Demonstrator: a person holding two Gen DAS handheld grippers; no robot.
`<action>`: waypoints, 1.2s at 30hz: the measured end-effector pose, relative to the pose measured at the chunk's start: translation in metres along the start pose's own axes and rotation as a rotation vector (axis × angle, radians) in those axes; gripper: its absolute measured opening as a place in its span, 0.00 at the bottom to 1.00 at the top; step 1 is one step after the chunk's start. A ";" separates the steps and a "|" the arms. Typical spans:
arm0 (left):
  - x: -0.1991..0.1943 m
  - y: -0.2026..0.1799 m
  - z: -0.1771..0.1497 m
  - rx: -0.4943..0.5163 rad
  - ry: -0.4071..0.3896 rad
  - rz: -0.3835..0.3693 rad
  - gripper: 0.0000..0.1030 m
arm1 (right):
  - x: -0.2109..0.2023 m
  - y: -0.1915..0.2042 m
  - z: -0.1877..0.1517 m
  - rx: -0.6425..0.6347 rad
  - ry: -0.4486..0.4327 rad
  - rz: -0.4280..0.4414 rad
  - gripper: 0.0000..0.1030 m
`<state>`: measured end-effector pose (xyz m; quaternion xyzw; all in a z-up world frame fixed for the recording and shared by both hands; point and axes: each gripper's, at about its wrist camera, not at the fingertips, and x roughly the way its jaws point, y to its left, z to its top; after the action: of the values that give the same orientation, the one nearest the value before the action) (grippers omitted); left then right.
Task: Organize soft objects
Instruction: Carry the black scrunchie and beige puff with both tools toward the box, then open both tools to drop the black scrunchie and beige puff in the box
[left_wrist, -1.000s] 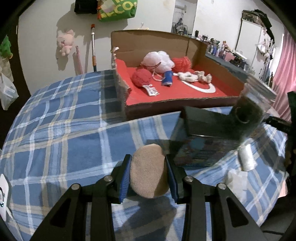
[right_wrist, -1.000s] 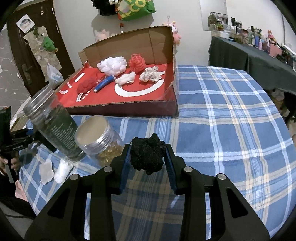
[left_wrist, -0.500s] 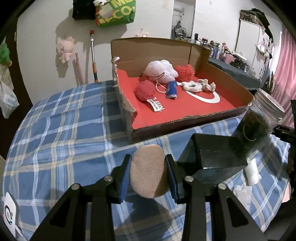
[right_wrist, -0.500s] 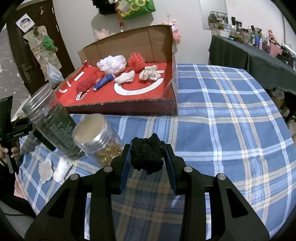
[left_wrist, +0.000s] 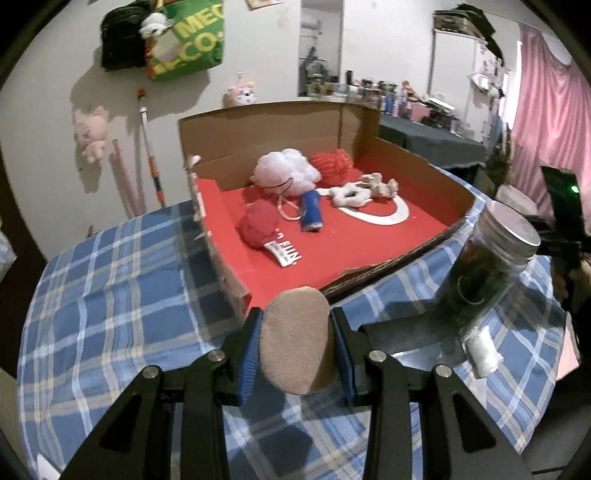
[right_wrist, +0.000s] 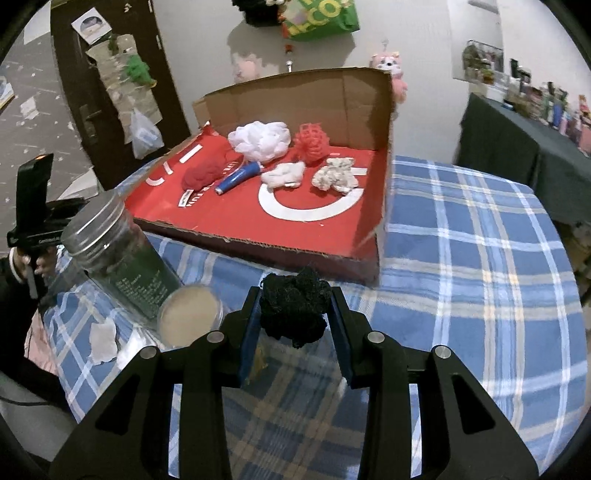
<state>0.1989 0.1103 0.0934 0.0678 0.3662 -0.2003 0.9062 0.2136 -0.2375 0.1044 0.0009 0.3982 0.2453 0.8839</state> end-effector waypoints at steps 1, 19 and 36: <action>0.001 0.000 0.003 0.011 0.001 -0.013 0.37 | 0.002 -0.001 0.002 -0.001 0.003 0.014 0.33; 0.050 -0.015 0.067 0.089 0.079 -0.201 0.37 | 0.052 0.006 0.070 -0.050 0.077 0.150 0.33; 0.113 -0.004 0.078 0.014 0.313 0.021 0.39 | 0.119 0.014 0.091 -0.137 0.314 -0.197 0.34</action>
<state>0.3209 0.0505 0.0715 0.1084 0.5008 -0.1804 0.8396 0.3388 -0.1554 0.0857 -0.1363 0.5115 0.1814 0.8288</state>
